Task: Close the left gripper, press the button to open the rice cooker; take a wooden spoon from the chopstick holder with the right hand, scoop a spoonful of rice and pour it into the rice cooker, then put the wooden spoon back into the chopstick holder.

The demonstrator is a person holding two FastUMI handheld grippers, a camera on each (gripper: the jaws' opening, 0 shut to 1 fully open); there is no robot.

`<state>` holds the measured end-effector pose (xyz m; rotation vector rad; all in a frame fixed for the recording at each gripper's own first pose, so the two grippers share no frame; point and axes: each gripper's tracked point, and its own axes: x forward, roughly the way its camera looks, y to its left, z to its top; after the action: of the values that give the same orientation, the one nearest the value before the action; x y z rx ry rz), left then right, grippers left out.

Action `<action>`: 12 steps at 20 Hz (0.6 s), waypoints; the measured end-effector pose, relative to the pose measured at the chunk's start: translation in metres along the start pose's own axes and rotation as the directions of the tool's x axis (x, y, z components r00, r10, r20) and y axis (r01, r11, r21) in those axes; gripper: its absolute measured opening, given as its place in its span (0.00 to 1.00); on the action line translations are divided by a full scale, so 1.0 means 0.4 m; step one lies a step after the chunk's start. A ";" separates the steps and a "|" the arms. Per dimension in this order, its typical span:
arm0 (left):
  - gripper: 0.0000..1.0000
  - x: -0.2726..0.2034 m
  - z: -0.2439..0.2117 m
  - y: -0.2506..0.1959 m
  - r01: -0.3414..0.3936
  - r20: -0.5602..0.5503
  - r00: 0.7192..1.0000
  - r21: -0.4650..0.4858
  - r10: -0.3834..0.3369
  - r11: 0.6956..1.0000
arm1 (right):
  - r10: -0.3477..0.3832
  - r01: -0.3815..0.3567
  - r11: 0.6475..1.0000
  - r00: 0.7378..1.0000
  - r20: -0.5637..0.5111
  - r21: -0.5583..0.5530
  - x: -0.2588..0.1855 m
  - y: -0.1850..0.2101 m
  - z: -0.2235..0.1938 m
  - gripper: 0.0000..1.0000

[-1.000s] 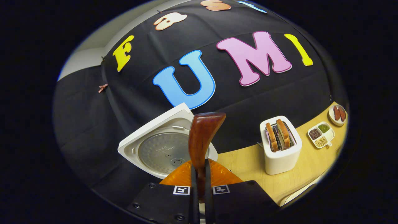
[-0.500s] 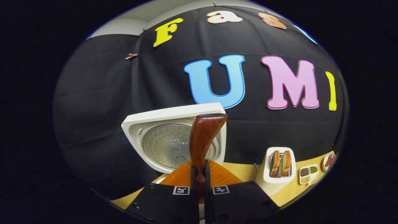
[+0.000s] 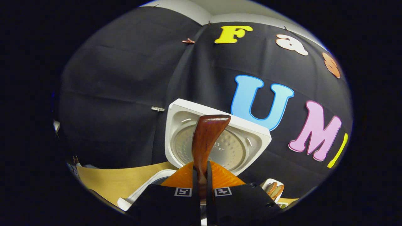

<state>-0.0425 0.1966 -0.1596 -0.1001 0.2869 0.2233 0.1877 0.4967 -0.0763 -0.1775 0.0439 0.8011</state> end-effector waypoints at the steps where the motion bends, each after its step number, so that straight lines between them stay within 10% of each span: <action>1: 1.00 0.000 -0.001 -0.003 0.000 -0.001 1.000 -0.001 0.000 1.000 | 0.007 -0.007 0.999 1.000 0.002 -0.035 0.000 0.012 0.001 0.16; 7: 0.97 -0.020 -0.006 -0.004 -0.001 0.000 1.000 -0.003 0.001 1.000 | 0.050 -0.049 0.983 0.999 -0.002 -0.174 -0.005 0.024 -0.015 0.11; 12: 0.97 -0.035 -0.012 -0.007 -0.005 -0.002 1.000 -0.010 0.005 1.000 | 0.028 -0.024 0.988 0.999 -0.027 0.154 -0.035 -0.020 -0.017 0.11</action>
<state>-0.0563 0.1906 -0.1599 -0.1093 0.2884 0.2295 0.1840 0.4800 -0.0805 -0.0422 0.1355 0.8175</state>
